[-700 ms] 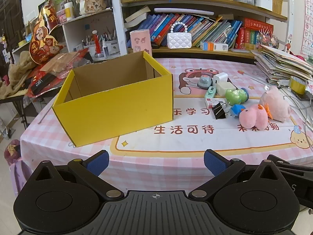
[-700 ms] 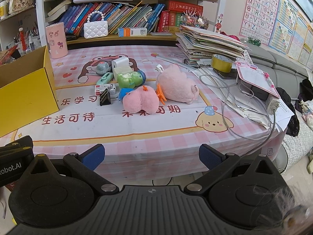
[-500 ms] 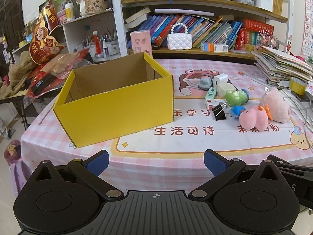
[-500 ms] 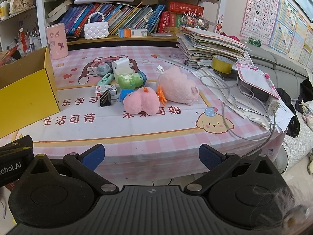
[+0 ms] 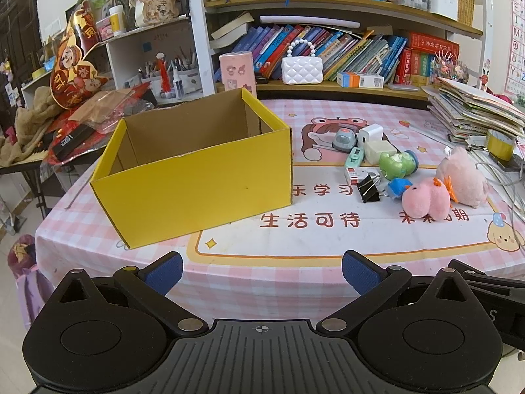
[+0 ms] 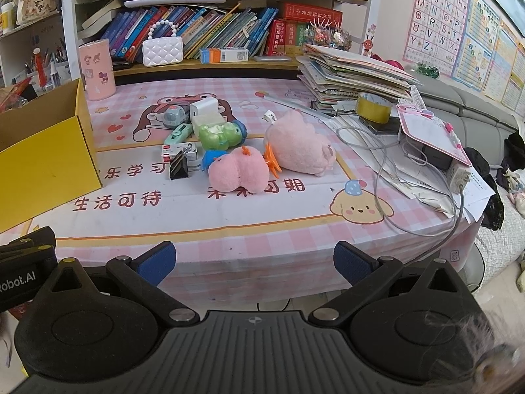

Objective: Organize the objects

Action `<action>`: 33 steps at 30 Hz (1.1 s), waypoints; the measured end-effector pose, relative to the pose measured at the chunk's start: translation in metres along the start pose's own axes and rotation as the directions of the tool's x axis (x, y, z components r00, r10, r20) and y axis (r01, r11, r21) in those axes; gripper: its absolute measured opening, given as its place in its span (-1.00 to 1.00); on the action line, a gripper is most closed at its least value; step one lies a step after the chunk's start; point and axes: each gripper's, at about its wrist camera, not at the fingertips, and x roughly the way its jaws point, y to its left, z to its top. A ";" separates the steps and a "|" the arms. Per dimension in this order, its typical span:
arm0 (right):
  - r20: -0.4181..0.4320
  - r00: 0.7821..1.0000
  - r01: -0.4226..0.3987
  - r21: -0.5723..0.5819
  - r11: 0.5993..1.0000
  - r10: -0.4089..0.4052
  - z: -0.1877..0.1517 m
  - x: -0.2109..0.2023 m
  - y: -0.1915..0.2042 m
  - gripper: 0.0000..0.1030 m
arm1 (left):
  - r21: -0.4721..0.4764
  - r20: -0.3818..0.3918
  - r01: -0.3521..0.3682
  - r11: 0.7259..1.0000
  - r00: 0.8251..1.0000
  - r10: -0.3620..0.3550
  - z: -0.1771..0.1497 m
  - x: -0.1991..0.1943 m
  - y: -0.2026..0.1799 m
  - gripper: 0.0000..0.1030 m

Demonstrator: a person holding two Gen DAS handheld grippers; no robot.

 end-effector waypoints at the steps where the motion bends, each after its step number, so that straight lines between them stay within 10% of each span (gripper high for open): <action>1: 0.000 1.000 0.000 0.000 1.000 0.000 0.000 0.000 0.000 1.00 | 0.000 0.000 0.000 1.000 1.000 0.000 0.000 0.000 0.000 1.00; 33: -0.024 1.000 0.001 -0.014 1.000 -0.001 0.013 0.024 -0.006 1.00 | -0.020 -0.028 0.010 1.000 1.000 -0.010 0.008 0.019 -0.009 1.00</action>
